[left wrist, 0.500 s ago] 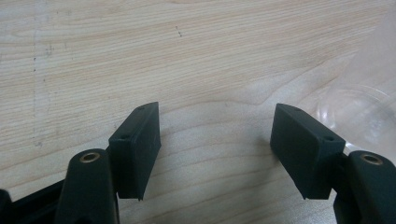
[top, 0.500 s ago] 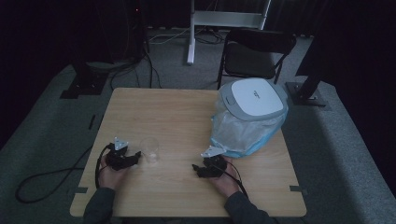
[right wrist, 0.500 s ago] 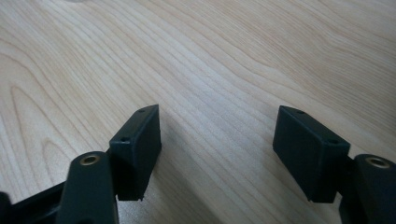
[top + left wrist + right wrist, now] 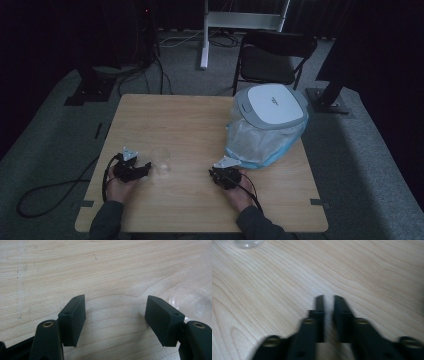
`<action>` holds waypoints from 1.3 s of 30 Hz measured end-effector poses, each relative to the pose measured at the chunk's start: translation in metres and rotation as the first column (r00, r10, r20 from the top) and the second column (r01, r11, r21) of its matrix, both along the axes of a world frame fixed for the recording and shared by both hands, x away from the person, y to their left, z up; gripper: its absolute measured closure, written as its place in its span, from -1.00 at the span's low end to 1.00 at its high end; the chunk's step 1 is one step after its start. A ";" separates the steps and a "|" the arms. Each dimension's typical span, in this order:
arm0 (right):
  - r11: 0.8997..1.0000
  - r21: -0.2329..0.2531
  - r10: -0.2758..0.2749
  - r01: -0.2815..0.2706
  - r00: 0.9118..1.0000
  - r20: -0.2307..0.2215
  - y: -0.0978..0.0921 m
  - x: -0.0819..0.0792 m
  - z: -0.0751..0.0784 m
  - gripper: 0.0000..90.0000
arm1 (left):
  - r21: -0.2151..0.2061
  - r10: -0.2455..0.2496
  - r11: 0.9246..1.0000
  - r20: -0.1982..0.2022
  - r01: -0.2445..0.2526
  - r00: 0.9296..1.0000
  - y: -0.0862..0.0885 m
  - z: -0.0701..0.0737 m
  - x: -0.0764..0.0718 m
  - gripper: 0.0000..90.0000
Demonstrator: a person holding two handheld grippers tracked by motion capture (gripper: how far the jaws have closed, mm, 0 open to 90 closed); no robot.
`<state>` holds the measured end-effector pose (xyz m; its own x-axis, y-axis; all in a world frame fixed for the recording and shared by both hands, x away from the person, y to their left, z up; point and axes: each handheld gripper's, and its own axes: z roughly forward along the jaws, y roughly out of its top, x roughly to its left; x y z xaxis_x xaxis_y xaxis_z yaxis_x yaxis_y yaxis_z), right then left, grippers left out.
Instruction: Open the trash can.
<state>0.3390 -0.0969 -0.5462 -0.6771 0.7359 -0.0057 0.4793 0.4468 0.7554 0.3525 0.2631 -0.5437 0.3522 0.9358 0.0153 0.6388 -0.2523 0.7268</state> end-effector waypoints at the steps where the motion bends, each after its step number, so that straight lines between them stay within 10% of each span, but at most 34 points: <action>1: 1.000 -0.006 -0.006 0.006 1.000 0.005 0.000 0.000 0.000 1.00 | 0.000 -0.001 1.000 -0.001 0.001 1.000 0.000 0.000 0.000 -0.25; 10: 0.991 -0.009 -0.128 0.130 0.987 0.100 -0.005 -0.003 0.004 1.00 | -0.002 -0.002 1.000 -0.001 0.002 1.000 -0.001 0.000 0.000 -0.25; 16: 0.973 0.050 -0.232 0.227 0.959 0.161 -0.023 0.000 0.018 1.00 | 0.000 -0.005 1.000 -0.002 0.005 1.000 -0.001 0.000 0.000 -0.25; 24: 0.941 0.090 -0.338 0.327 0.925 0.175 -0.040 0.012 0.025 1.00 | 0.000 -0.007 1.000 -0.001 0.007 1.000 -0.002 0.000 0.000 -0.25; 39: 0.913 0.091 -0.406 0.397 0.901 0.150 -0.032 0.039 0.018 1.00 | 0.001 -0.010 1.000 -0.001 0.010 1.000 -0.002 0.000 0.000 -0.25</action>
<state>0.3785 -0.1294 -0.5286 -0.3176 0.9474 -0.0398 0.4778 0.1961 0.8563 0.3530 0.2610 -0.5436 0.3612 0.9323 0.0159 0.6369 -0.2592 0.7261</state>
